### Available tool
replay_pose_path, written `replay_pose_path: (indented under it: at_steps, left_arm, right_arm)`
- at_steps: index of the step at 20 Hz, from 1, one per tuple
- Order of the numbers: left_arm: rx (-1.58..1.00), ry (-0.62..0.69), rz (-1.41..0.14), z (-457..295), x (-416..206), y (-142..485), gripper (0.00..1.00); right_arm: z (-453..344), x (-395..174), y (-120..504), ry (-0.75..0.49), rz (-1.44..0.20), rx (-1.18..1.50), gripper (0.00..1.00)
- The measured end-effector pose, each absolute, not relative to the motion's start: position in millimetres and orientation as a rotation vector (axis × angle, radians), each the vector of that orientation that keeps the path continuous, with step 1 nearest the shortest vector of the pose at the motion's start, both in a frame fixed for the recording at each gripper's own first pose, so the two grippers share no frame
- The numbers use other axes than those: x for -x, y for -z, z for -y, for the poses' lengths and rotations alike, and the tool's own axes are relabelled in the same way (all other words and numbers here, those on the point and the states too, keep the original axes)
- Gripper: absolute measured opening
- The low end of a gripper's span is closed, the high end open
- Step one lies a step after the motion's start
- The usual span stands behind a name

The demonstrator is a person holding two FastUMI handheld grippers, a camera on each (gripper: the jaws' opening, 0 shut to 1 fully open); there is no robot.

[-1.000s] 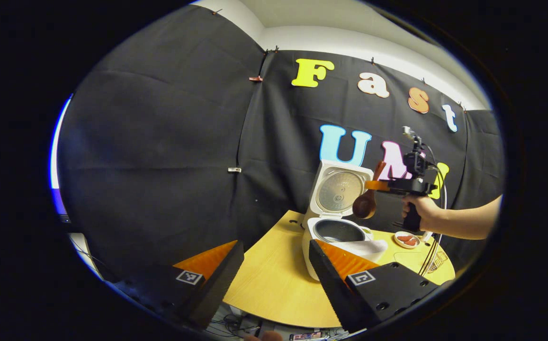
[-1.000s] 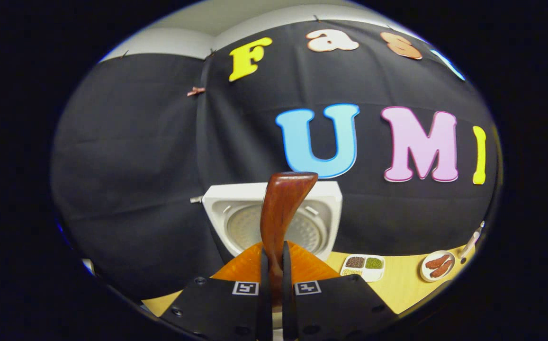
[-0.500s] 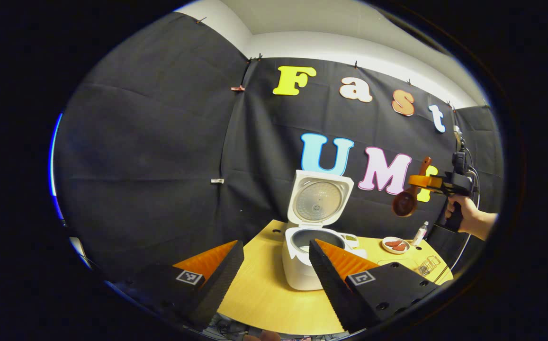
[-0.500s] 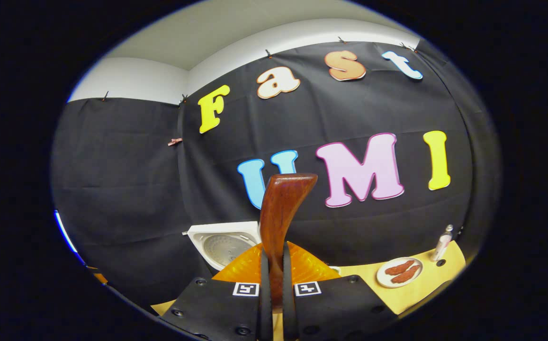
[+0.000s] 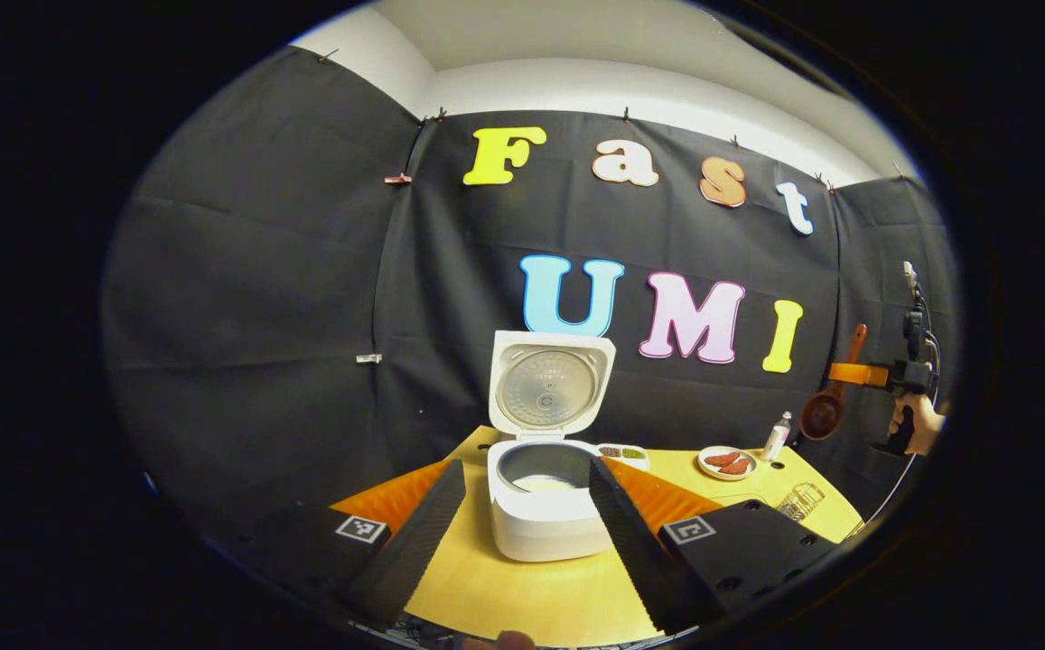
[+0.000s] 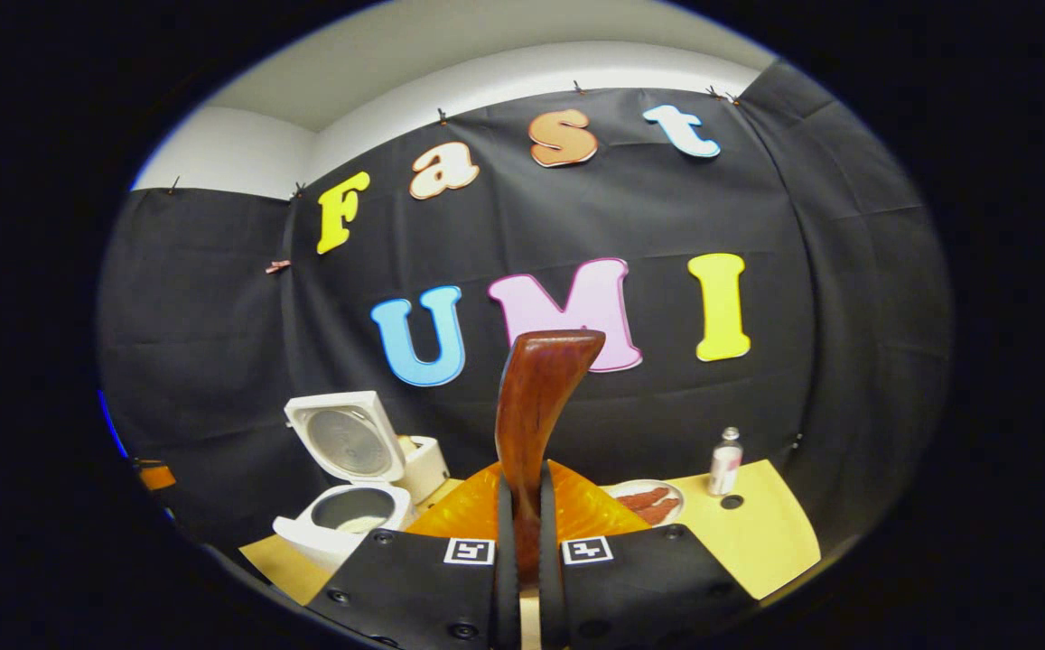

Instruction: Close the left gripper, press the button to open the rice cooker; take a wooden spoon from the chopstick holder with the right hand, scoop a spoonful of rice and pour it into the rice cooker, then put the wooden spoon back into the chopstick holder.

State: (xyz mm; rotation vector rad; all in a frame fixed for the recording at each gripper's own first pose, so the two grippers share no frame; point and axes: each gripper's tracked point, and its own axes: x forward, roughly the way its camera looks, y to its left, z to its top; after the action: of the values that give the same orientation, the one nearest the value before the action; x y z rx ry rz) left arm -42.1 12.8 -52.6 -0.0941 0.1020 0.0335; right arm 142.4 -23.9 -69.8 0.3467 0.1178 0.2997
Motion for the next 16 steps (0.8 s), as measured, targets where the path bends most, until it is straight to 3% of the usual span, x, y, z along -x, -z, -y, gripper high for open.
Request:
replay_pose_path:
  at_steps: [6, 16]
  left_arm:
    - [0.073, -0.049, -0.124, 22, 43, 46, 0.95]
    - [-0.017, -0.084, -0.154, 63, 57, 28, 0.95]
  right_arm:
    - [92, -153, 164, -0.201, -0.225, -0.327, 0.13]
    - [130, -177, 311, -0.091, -0.422, -0.406, 0.12]
